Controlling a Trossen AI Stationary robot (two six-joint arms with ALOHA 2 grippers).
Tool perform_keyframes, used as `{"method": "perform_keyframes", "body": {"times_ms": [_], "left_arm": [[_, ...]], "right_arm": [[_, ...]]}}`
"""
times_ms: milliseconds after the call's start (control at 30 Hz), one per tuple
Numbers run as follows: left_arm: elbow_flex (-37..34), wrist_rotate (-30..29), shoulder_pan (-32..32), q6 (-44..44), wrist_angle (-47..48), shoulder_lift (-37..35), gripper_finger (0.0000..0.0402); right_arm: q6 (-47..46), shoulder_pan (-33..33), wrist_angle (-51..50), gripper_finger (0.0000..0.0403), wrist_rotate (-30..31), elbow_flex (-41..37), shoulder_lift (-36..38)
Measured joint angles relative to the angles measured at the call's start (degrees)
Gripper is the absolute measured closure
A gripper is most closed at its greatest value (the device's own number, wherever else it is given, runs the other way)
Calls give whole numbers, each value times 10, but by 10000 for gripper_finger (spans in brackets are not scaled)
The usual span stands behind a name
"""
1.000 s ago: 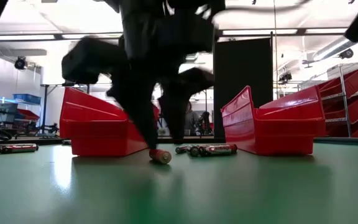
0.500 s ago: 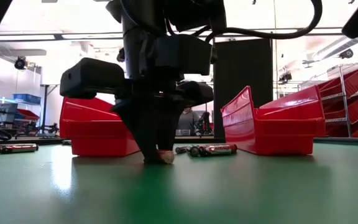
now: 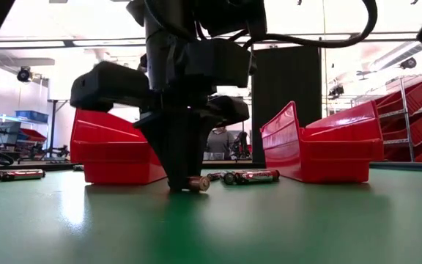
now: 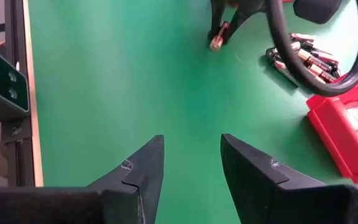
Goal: Sort batteries
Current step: Put the brown battery into the left red bin
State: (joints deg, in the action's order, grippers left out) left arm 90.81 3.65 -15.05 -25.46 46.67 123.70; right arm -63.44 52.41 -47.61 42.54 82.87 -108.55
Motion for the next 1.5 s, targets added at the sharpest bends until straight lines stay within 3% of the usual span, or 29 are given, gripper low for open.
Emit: {"method": "perform_keyframes", "body": {"times_ms": [433,733,967,1233,1500], "left_arm": [[16,20,-3,52,2,-112,376],[2,-28,29,129,129,-224,374],[-97,-31,78,194,134,-278,374],[-229,-32,146,225,39,-293,374],[-248,-31,168,237,-7,-250,374]], "right_arm": [[-10,7,15,295,-18,-2,-2],[-10,9,32,326,-11,-10,-2],[-15,10,42,344,-5,-25,-3],[-30,14,47,349,-8,-32,-3],[-27,14,47,350,-5,-32,-3]]}}
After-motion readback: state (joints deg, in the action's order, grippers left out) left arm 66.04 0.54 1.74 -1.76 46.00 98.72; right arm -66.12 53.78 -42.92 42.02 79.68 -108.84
